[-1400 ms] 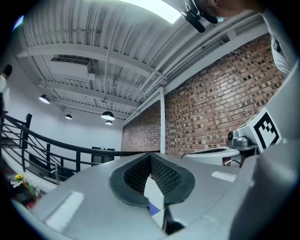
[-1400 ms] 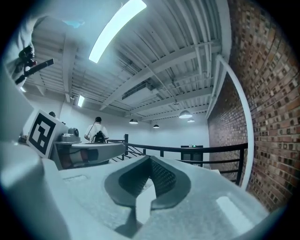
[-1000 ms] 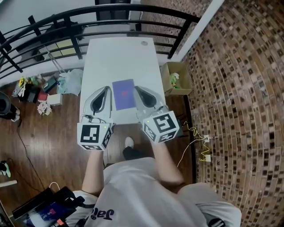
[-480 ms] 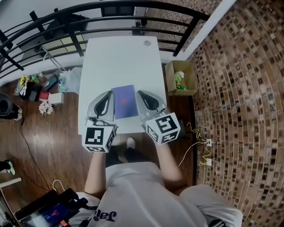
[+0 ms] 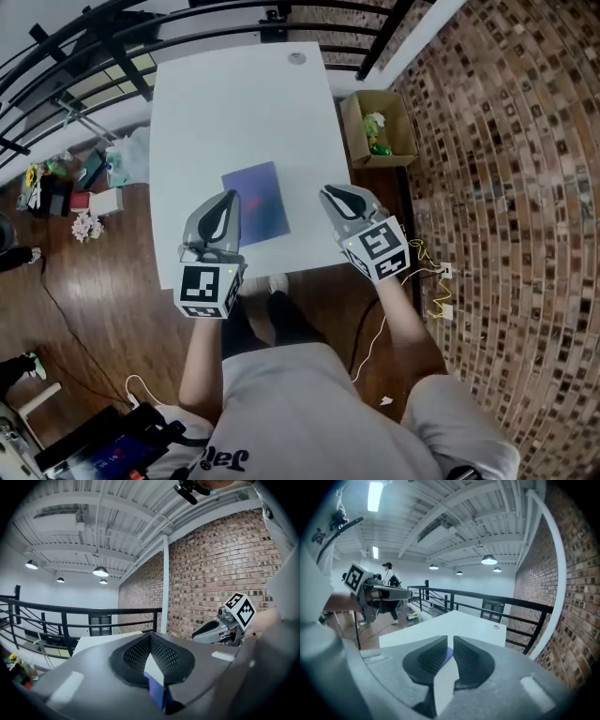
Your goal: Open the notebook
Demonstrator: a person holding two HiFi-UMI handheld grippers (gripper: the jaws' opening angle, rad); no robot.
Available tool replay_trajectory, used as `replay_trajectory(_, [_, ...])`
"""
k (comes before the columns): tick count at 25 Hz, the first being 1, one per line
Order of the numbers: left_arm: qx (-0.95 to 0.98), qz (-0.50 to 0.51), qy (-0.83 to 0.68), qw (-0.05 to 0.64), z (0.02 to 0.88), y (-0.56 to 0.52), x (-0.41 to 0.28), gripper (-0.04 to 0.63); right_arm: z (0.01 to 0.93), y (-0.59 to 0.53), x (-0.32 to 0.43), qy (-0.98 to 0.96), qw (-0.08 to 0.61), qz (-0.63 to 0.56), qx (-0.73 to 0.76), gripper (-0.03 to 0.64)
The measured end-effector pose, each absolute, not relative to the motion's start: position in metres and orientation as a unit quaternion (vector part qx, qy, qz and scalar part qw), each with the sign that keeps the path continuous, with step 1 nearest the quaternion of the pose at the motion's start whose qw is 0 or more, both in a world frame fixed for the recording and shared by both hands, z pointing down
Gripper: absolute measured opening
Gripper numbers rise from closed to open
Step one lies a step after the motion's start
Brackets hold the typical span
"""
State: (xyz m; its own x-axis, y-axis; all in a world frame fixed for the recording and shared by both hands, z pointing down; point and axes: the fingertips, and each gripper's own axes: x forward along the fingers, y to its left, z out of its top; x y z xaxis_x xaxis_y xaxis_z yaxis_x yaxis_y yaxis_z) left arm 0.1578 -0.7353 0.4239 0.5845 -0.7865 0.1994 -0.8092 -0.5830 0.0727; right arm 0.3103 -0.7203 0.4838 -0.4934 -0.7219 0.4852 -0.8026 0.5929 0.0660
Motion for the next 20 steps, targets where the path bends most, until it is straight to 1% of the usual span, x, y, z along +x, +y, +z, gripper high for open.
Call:
replay_trajectory(4, [0.887, 0.097, -0.444, 0.087, 0.453, -0.75, 0.158, 0.015, 0.518, -0.726, 0.337, -0.861, 0.309, 0.08, 0.395, 0.043])
replay_trajectory(7, [0.887, 0.104, -0.437, 0.105, 0.472, -0.759, 0.158, 0.015, 0.546, -0.728, 0.351, -0.859, 0.363, 0.086, 0.35, 0.069])
replay_trajectory(11, [0.883, 0.117, -0.437, 0.123, 0.499, -0.769, 0.153, 0.015, 0.582, -0.738, 0.361, -0.852, 0.412, 0.102, 0.306, 0.14])
replay_trajectory(13, [0.882, 0.125, -0.436, 0.13, 0.512, -0.772, 0.152, 0.015, 0.602, -0.741, 0.361, -0.852, 0.428, 0.114, 0.28, 0.188])
replay_trajectory(14, [0.88, 0.128, -0.437, 0.133, 0.518, -0.773, 0.151, 0.015, 0.614, -0.743, 0.36, -0.851, 0.437, 0.118, 0.265, 0.23])
replay_trajectory(15, [0.878, 0.131, -0.439, 0.136, 0.523, -0.774, 0.15, 0.015, 0.626, -0.745, 0.359, -0.851, 0.447, 0.123, 0.248, 0.297])
replay_trajectory(16, [0.876, 0.133, -0.442, 0.139, 0.527, -0.776, 0.149, 0.015, 0.637, -0.746, 0.357, -0.85, 0.455, 0.133, 0.229, 0.318])
replay_trajectory(18, [0.874, 0.136, -0.445, 0.144, 0.536, -0.779, 0.148, 0.015, 0.65, -0.751, 0.35, -0.853, 0.45, 0.171, 0.201, 0.321])
replay_trajectory(20, [0.872, 0.139, -0.445, 0.148, 0.544, -0.781, 0.146, 0.015, 0.656, -0.761, 0.342, -0.855, 0.424, 0.227, 0.196, 0.321])
